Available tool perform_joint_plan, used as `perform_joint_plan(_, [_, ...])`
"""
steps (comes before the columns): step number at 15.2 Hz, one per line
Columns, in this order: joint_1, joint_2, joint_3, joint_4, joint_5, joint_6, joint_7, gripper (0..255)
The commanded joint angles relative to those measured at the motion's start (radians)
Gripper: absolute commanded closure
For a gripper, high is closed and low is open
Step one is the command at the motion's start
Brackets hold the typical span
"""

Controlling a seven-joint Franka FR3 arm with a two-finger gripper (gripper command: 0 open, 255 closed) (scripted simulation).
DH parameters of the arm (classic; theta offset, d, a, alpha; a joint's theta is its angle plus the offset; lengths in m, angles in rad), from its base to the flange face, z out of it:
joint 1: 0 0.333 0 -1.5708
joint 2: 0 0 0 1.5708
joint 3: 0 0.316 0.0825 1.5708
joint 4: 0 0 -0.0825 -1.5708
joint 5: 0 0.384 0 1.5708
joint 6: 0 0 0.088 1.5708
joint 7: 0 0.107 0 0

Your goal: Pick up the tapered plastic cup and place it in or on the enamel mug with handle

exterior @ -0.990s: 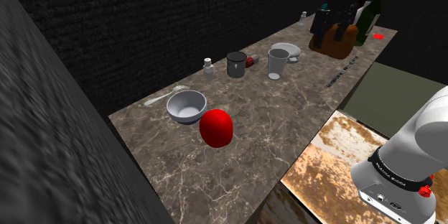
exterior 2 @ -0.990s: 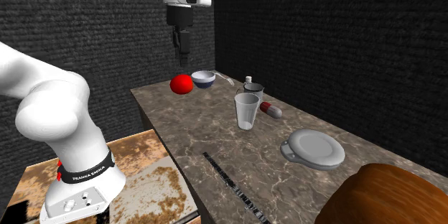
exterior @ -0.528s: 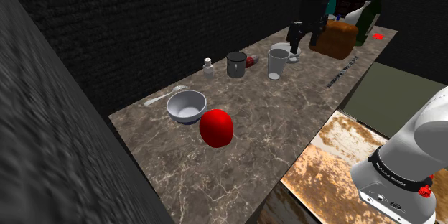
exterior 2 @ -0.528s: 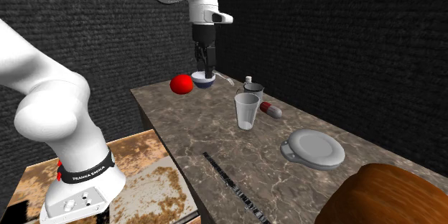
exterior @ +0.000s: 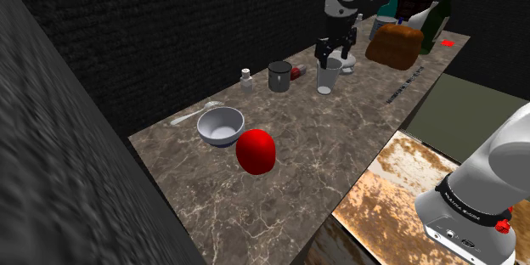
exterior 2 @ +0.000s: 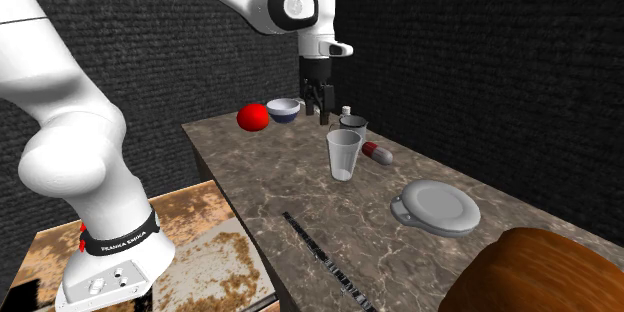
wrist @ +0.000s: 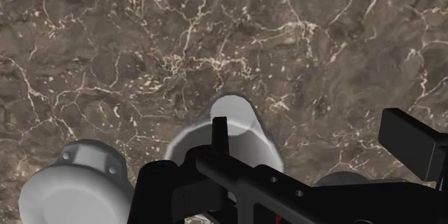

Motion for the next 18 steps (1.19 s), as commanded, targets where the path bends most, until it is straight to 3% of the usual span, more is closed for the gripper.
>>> perform_joint_plan(1, [-0.006,0.084,-0.001,0.056,-0.023,0.034,0.004,0])
perform_joint_plan(4, [-0.009,0.195,-0.001,0.132,-0.056,0.073,0.016,0])
perform_joint_plan(12, [-0.015,0.240,-0.008,0.080,-0.069,0.171,0.024,0])
perform_joint_plan(18, [-0.015,0.240,-0.008,0.080,-0.069,0.171,0.024,0])
